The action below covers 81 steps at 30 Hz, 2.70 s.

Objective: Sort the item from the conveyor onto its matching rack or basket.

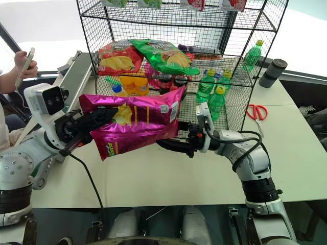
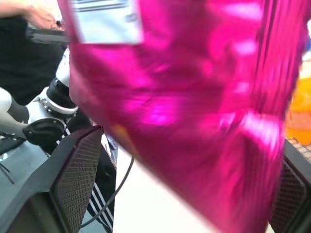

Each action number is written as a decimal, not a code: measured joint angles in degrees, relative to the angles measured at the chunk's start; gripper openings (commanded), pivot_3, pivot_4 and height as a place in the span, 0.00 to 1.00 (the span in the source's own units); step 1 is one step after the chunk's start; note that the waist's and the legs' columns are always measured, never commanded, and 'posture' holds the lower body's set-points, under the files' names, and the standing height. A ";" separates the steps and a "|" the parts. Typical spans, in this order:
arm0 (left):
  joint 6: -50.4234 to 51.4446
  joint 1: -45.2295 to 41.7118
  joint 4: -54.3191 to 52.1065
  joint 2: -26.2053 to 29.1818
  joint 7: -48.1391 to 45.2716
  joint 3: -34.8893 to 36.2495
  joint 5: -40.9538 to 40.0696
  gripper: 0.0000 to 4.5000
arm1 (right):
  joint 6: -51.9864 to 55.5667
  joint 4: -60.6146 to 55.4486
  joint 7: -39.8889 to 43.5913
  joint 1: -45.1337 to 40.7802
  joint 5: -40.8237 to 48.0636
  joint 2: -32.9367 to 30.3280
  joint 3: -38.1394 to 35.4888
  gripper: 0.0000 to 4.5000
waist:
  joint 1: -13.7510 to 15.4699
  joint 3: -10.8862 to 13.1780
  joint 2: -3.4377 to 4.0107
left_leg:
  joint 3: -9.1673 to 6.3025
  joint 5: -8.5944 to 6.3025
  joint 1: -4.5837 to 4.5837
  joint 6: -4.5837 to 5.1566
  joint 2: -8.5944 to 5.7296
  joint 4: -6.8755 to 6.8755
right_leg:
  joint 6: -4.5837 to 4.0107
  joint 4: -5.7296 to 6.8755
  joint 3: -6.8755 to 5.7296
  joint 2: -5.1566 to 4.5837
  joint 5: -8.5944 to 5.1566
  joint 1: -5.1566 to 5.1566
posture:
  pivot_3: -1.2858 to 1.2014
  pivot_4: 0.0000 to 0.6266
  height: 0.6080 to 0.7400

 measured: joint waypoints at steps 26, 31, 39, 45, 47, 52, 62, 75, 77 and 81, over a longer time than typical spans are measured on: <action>-0.69 -0.14 0.93 -3.04 -0.90 0.28 8.02 0.12 | 8.85 -5.43 4.36 1.23 4.79 -6.01 3.90 0.04 | -0.05 0.01 0.01 | -0.03 -0.14 0.01 0.25 0.01 0.00 | -0.01 0.01 -0.01 0.00 0.00 -0.01 | 0.52 0.24 0.90; -2.64 0.38 0.94 -2.27 -1.78 0.72 11.77 0.62 | 7.45 -4.94 3.03 2.96 2.97 -6.33 3.32 0.04 | -0.03 0.01 0.01 | -0.03 -0.14 0.00 0.25 0.01 0.00 | -0.01 0.00 -0.01 0.00 0.00 -0.02 | 0.52 0.24 0.90; -10.31 4.06 3.98 -0.79 -8.03 0.58 22.86 1.00 | 1.35 -10.91 0.43 15.63 -2.09 -15.56 -4.50 0.04 | 0.29 0.04 0.06 | -0.01 -0.21 -0.04 0.36 -0.02 -0.03 | -0.02 -0.13 -0.03 -0.04 -0.01 -0.02 | 0.52 0.24 0.90; -19.87 3.32 9.12 -3.79 -11.38 -3.13 33.93 1.00 | -2.15 -17.99 -1.79 22.95 -4.47 -23.19 -18.17 0.04 | 1.10 0.05 0.06 | -0.01 -0.23 -0.02 0.39 0.00 -0.07 | -0.02 -0.19 -0.02 -0.02 -0.01 -0.01 | 0.52 0.24 0.90; -22.64 1.94 11.80 -5.21 -13.10 -4.91 36.77 1.00 | -4.03 -18.70 -1.41 25.63 -5.15 -24.38 -23.41 0.04 | 1.51 0.06 0.04 | -0.02 -0.24 -0.07 0.41 -0.01 -0.06 | -0.01 -0.25 -0.04 -0.02 -0.01 0.00 | 0.52 0.24 0.90; -27.05 -3.36 17.37 -10.05 -14.23 -8.18 41.34 1.00 | -7.64 -21.72 -6.69 19.31 -4.71 -24.38 -32.19 0.04 | 1.22 0.06 0.04 | 0.00 -0.26 -0.04 0.44 -0.02 -0.04 | 0.00 -0.30 -0.03 -0.02 0.01 0.04 | 0.52 0.24 0.90; -32.23 -8.45 22.34 -14.23 -15.74 -10.97 46.82 1.00 | -38.94 -8.47 -22.44 11.71 -41.85 -30.22 -21.94 0.04 | 1.22 0.07 0.04 | 0.13 -0.07 -0.05 0.12 -0.08 0.00 | 0.09 -0.32 0.01 -0.04 0.01 0.05 | 0.52 0.24 0.90; -36.06 -5.68 17.51 -19.36 -7.88 -11.60 50.15 1.00 | -47.82 7.77 -41.15 -2.96 -67.50 -29.02 -8.48 0.04 | -0.11 0.09 0.10 | 0.13 0.04 0.00 -0.05 -0.02 0.01 | 0.13 -0.18 0.04 -0.02 0.02 0.04 | 0.52 0.24 0.90; -36.89 -5.57 17.13 -20.46 -6.30 -12.07 51.12 1.00 | -47.09 10.49 -43.23 -5.90 -70.36 -28.01 -6.02 0.04 | -0.21 0.10 0.11 | 0.14 0.05 0.01 -0.07 -0.02 0.00 | 0.13 -0.13 0.04 -0.01 0.02 0.02 | 0.52 0.24 0.90; -38.55 -5.62 17.06 -21.27 -4.54 -12.67 52.38 1.00 | -45.96 15.17 -47.00 -11.01 -73.29 -25.69 -3.27 0.04 | -0.30 0.10 0.11 | 0.15 0.07 0.01 -0.11 0.00 -0.01 | 0.13 -0.10 0.04 0.01 0.02 0.00 | 0.52 0.24 0.90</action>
